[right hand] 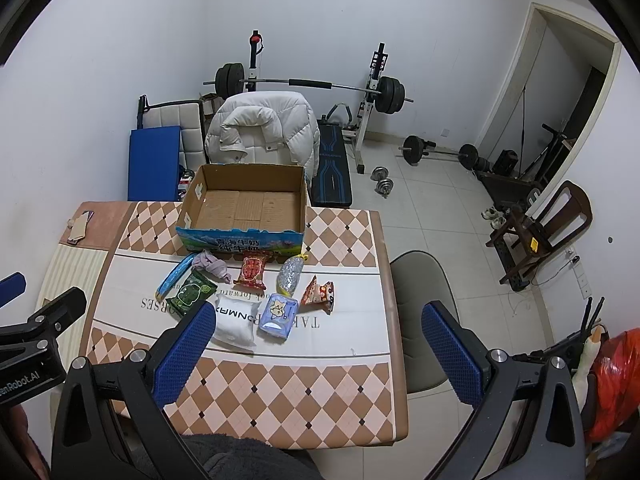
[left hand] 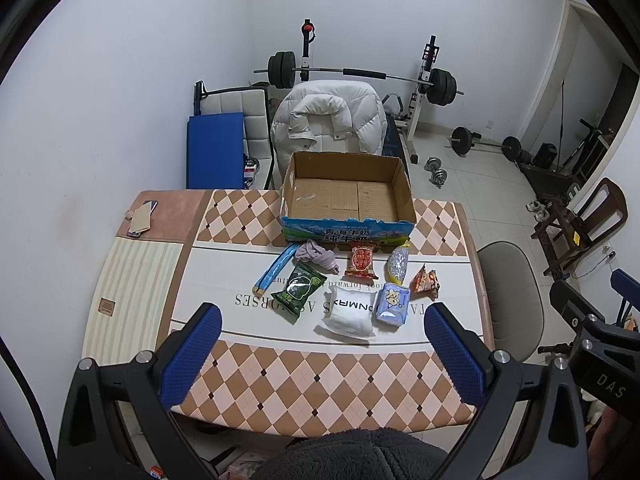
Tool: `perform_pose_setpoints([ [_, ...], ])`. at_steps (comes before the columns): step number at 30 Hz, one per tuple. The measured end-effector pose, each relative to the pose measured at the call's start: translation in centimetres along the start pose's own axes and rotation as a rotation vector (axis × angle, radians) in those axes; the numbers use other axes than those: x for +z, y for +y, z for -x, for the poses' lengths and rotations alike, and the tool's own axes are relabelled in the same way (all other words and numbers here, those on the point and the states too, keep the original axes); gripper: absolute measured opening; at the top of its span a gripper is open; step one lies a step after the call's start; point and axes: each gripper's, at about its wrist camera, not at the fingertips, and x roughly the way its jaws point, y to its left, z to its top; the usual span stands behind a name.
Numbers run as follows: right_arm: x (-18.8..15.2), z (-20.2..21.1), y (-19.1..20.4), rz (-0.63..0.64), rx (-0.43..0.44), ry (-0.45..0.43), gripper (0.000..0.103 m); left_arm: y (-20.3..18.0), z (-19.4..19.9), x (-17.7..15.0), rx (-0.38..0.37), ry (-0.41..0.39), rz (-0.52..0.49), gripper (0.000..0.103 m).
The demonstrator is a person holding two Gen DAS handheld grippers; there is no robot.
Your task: Organize soft objects
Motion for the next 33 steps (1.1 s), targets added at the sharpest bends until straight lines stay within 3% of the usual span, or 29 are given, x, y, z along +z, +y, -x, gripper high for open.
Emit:
perform_pose_setpoints([
  [11, 0.1, 0.1, -0.1, 0.0, 0.002, 0.001, 0.103, 0.1, -0.1, 0.3, -0.001, 0.003, 0.003, 0.103],
  [16, 1.6, -2.1, -0.2, -0.016, 0.037, 0.033, 0.103, 1.2, -4.5, 1.9, 0.038, 0.056, 0.016, 0.103],
  [22, 1.2, -13.5, -0.1, -0.052, 0.095, 0.201, 0.103, 3.4, -15.9, 1.8, 0.134, 0.193, 0.033, 0.103],
  [29, -2.8, -32.9, 2.1, -0.134, 0.149, 0.499, 0.103, 2.7, -29.7, -1.7, 0.093, 0.398, -0.045, 0.101],
  [33, -5.1, -42.3, 3.8, -0.177, 0.172, 0.626, 0.103, 1.0, -35.3, -2.7, 0.061, 0.48, -0.092, 0.1],
])
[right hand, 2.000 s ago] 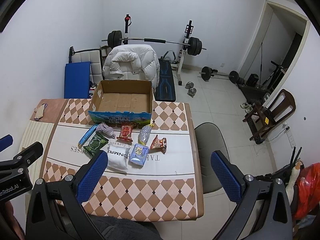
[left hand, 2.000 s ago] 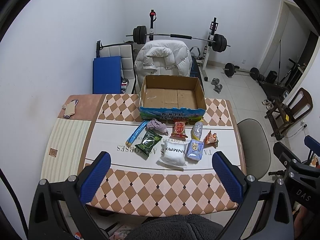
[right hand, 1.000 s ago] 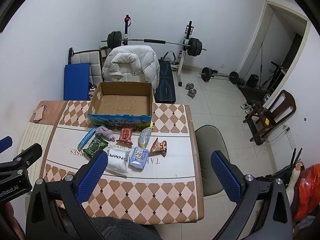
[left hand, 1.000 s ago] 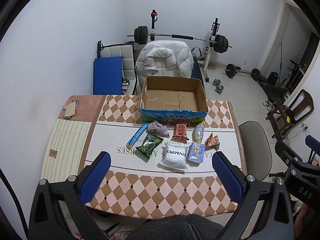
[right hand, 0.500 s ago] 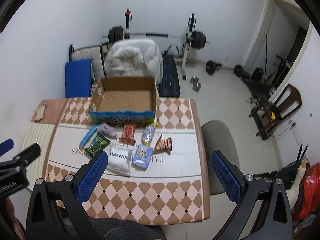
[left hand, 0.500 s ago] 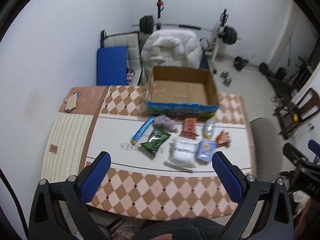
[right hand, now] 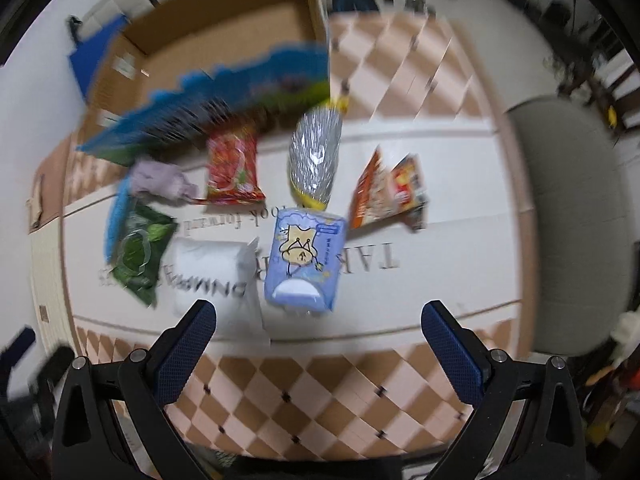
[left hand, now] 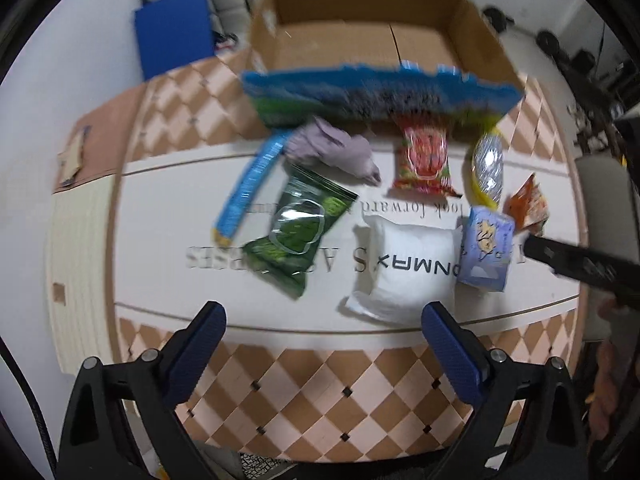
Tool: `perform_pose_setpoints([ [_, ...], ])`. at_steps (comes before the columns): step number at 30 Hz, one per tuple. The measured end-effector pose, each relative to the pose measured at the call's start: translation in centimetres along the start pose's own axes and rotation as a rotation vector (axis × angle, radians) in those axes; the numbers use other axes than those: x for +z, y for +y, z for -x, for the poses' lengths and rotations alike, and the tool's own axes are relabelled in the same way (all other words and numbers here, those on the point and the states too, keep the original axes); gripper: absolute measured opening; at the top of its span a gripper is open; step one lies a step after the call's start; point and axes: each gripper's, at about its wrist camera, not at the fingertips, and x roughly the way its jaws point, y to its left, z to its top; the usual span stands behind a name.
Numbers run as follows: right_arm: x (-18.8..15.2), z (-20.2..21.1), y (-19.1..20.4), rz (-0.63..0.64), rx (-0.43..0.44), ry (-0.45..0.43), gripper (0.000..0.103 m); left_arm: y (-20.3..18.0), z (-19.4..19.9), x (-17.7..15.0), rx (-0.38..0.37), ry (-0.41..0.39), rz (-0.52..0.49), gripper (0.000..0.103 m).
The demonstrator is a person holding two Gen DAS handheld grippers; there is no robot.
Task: Organize soft objects
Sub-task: 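Grasp the white NMAX bag with left tool while right tool grasps the blue cartoon pack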
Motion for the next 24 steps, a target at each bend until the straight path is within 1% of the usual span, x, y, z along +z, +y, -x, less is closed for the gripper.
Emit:
perform_pose_setpoints([
  [2, 1.5, -3.9, 0.0, -0.026, 0.012, 0.046, 0.103, -1.2, -2.7, 1.0, -0.023, 0.06, -0.021, 0.1],
  [5, 2.8, -7.8, 0.3, -0.048, 0.02, 0.094, 0.1, -2.7, -6.6, 2.4, -0.062, 0.142, -0.034, 0.1],
  [7, 3.3, -9.3, -0.2, -0.075, 0.026, 0.113, 0.1, -3.7, -8.7, 2.9, -0.102, 0.196, -0.037, 0.1],
  [9, 3.4, -9.9, -1.2, -0.105, 0.036, 0.122, 0.1, -4.8, -10.8, 3.3, -0.136, 0.245, -0.042, 0.1],
  [11, 3.1, -10.4, -2.3, -0.119, 0.033, 0.128, 0.1, -5.8, -12.4, 3.4, -0.146, 0.284, -0.054, 0.1],
  [12, 2.9, -10.7, -2.7, -0.121, 0.026, 0.131, 0.1, -6.4, -13.2, 3.5, -0.139, 0.298, -0.066, 0.1],
  [14, 2.2, -10.8, -3.4, -0.121, 0.017, 0.142, 0.1, -7.1, -14.2, 3.4, -0.118, 0.306, -0.079, 0.1],
  [15, 2.0, -11.0, -3.6, -0.121, 0.017, 0.146, 0.1, -7.3, -14.4, 3.4, -0.119, 0.304, -0.078, 0.092],
  [16, 1.7, -11.3, -3.6, -0.119, 0.023, 0.154, 0.1, -7.1, -14.4, 3.3, -0.132, 0.304, -0.067, 0.081],
  [17, 1.6, -11.5, -3.5, -0.118, 0.03, 0.161, 0.1, -6.8, -14.3, 3.3, -0.144, 0.3, -0.049, 0.077],
  [18, 1.4, -11.8, -3.2, -0.116, 0.04, 0.167, 0.1, -6.2, -14.0, 3.1, -0.126, 0.293, -0.029, 0.074],
  [20, 0.9, -12.1, -2.6, -0.112, 0.051, 0.174, 0.1, -5.0, -13.9, 2.8, -0.067, 0.267, -0.008, 0.073],
  [21, 0.7, -12.4, -2.2, -0.109, 0.055, 0.177, 0.1, -4.5, -14.0, 2.6, -0.05, 0.257, 0.0, 0.074],
  [22, 0.4, -12.9, -1.6, -0.108, 0.064, 0.182, 0.1, -4.2, -14.2, 2.5, -0.058, 0.256, 0.01, 0.077],
  [24, 0.3, -13.6, -0.1, -0.109, 0.074, 0.197, 0.1, -3.7, -15.0, 2.2, -0.072, 0.27, 0.023, 0.078],
])
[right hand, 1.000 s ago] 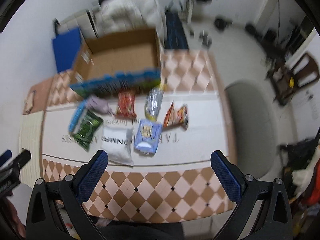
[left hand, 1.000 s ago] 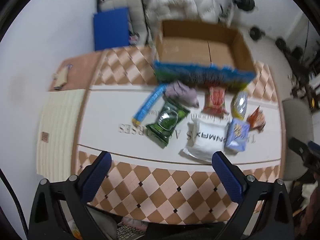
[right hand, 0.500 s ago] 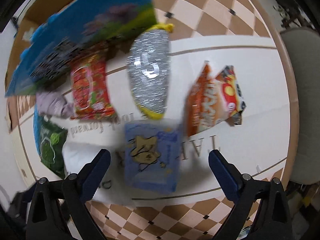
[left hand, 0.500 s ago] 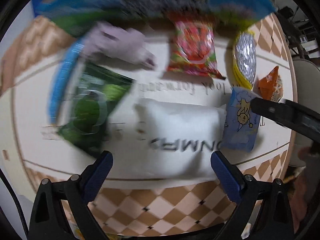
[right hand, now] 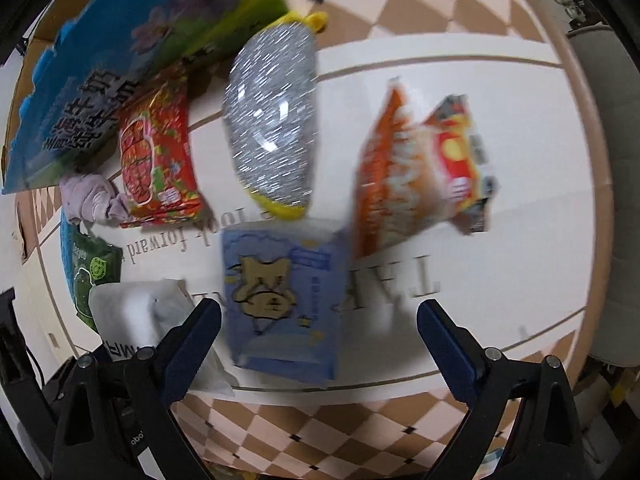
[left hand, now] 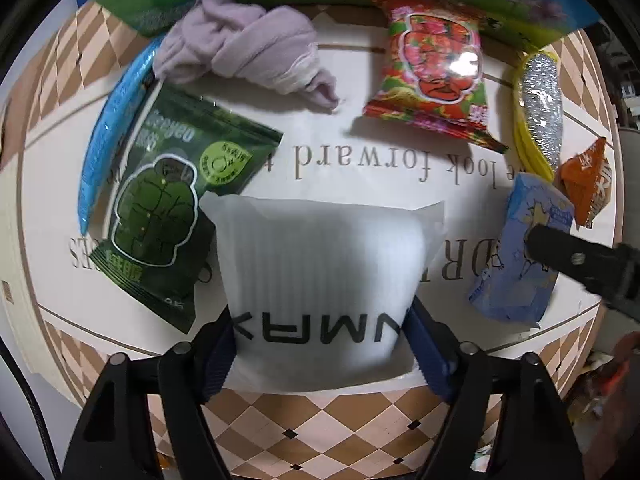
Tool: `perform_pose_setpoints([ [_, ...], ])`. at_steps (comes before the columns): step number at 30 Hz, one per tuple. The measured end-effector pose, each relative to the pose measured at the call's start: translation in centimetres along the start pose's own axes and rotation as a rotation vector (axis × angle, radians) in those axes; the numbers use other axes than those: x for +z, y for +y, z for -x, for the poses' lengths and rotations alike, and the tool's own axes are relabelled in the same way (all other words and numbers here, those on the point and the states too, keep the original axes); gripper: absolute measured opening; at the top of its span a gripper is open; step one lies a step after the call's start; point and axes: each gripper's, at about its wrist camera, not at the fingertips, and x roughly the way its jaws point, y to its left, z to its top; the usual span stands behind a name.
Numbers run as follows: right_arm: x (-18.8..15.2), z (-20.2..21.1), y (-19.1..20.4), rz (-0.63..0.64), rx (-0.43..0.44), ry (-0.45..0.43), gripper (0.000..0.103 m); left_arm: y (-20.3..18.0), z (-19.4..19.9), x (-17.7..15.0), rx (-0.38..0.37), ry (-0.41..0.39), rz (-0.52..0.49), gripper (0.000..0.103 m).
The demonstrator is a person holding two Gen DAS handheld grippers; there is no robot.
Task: Organize soft objects
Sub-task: 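Grasp the white NMAX bag with left tool while right tool grasps the blue cartoon pack, then carry both packs into the cardboard box and open both tools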
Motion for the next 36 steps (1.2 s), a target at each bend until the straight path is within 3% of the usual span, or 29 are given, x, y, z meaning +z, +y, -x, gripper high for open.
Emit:
perform_pose_setpoints([
  [4, -0.6, -2.8, 2.2, -0.005, 0.013, 0.044, 0.099, 0.0, -0.9, -0.2, 0.014, -0.001, 0.029, 0.072],
  [5, -0.8, -3.5, 2.6, -0.009, 0.011, 0.051, 0.095, 0.1, -0.7, -0.3, 0.015, -0.005, 0.039, 0.071],
  [9, -2.1, -5.9, 4.0, 0.02, -0.049, 0.06, 0.056, 0.4, 1.2, -1.2, 0.031, -0.035, 0.077, 0.066],
  [11, -3.4, -5.9, 3.9, 0.044, -0.045, 0.05, 0.05, 0.9, 2.4, -1.8, 0.021, -0.046, 0.097, 0.065],
  [15, -6.1, -4.2, 4.2, 0.096, 0.013, 0.039, 0.046, 0.4, 7.9, -3.1, -0.02, -0.108, 0.122, 0.065],
  [19, -9.2, 0.4, 5.0, 0.166, 0.085, -0.012, 0.046, 0.1, 14.7, -1.9, -0.085, -0.221, 0.118, 0.065],
  [23, -10.5, 6.5, 7.3, 0.231, 0.135, -0.104, 0.046, 0.7, 20.1, 4.7, -0.135, -0.298, 0.067, 0.065],
  [27, -6.7, 11.9, 10.6, 0.288, 0.156, -0.189, 0.046, 1.3, 23.8, 12.5, -0.118, -0.349, 0.035, 0.065],
  [30, -2.9, 12.9, 14.0, 0.324, 0.129, -0.275, 0.046, 2.0, 23.2, 18.2, -0.123, -0.329, 0.043, 0.065],
  [36, 6.5, 9.0, 17.4, 0.355, 0.079, -0.231, 0.046, 2.9, 18.5, 27.8, -0.178, -0.205, 0.03, 0.065],
])
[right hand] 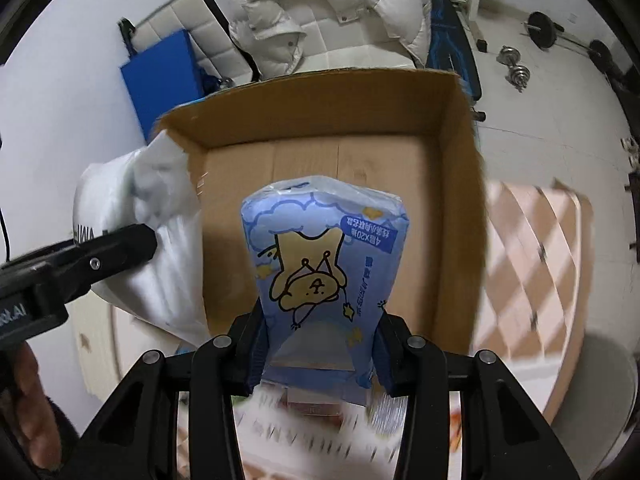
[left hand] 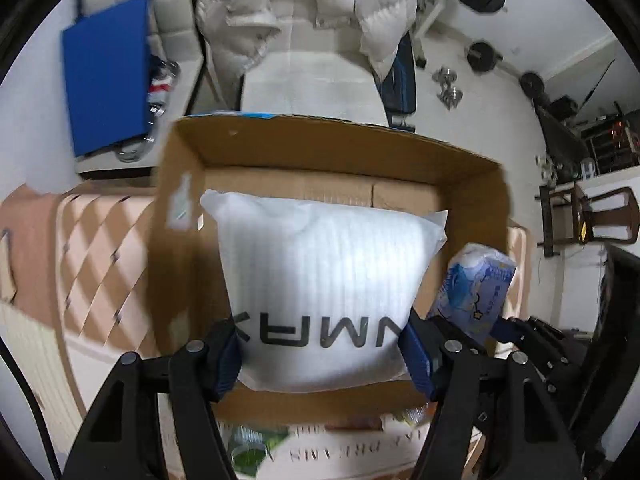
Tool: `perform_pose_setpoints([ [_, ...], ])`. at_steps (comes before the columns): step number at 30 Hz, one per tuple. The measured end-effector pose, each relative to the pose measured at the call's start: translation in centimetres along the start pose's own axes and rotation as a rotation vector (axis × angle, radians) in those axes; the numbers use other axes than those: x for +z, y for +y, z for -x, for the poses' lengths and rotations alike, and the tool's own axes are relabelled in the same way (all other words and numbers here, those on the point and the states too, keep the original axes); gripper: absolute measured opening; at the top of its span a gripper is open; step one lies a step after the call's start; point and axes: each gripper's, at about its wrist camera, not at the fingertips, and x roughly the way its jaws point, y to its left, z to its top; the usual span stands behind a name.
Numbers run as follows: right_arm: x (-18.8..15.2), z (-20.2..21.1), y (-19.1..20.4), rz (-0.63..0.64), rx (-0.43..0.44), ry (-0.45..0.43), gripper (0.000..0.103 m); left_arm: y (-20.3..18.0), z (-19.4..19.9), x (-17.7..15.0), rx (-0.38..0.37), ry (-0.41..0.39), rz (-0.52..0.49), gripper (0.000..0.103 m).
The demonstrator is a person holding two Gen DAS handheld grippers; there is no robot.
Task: Organize soft objects
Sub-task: 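Carry both packs into the cardboard box and open both tools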
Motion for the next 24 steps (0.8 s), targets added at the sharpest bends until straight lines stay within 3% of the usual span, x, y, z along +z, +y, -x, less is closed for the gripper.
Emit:
perform_pose_setpoints([
  [3, 2.8, -2.7, 0.0, 0.033, -0.026, 0.027, 0.046, -0.1, -4.1, 2.4, -0.025, 0.068, -0.02, 0.065],
  [7, 7.0, -2.5, -0.8, 0.045, -0.065, 0.063, 0.046, -0.3, -8.2, 4.9, -0.057, 0.135, -0.033, 0.065],
  [14, 13.1, -6.9, -4.4, 0.041, -0.124, 0.118, 0.048, 0.2, -10.0, 5.7, -0.069, 0.162, -0.038, 0.069],
  [16, 13.7, -7.2, -4.7, 0.042, -0.15, 0.117, 0.06, 0.1, -10.0, 5.6, -0.071, 0.177, -0.036, 0.073],
  [17, 13.9, -7.3, -4.7, 0.04, -0.154, 0.123, 0.075, 0.0, -9.6, 5.4, -0.072, 0.178, -0.047, 0.075],
  [18, 14.0, -7.2, -4.3, 0.035, -0.147, 0.129, 0.083, -0.1, -9.3, 5.3, -0.061, 0.164, -0.062, 0.078],
  [21, 13.8, -6.4, -3.8, 0.023, -0.141, 0.131, 0.092, -0.4, -7.2, 4.7, -0.014, 0.1, -0.098, 0.098],
  [24, 13.0, -5.4, -2.8, 0.031, -0.164, 0.122, 0.103, -0.3, -5.0, 4.0, 0.045, 0.038, -0.121, 0.101],
])
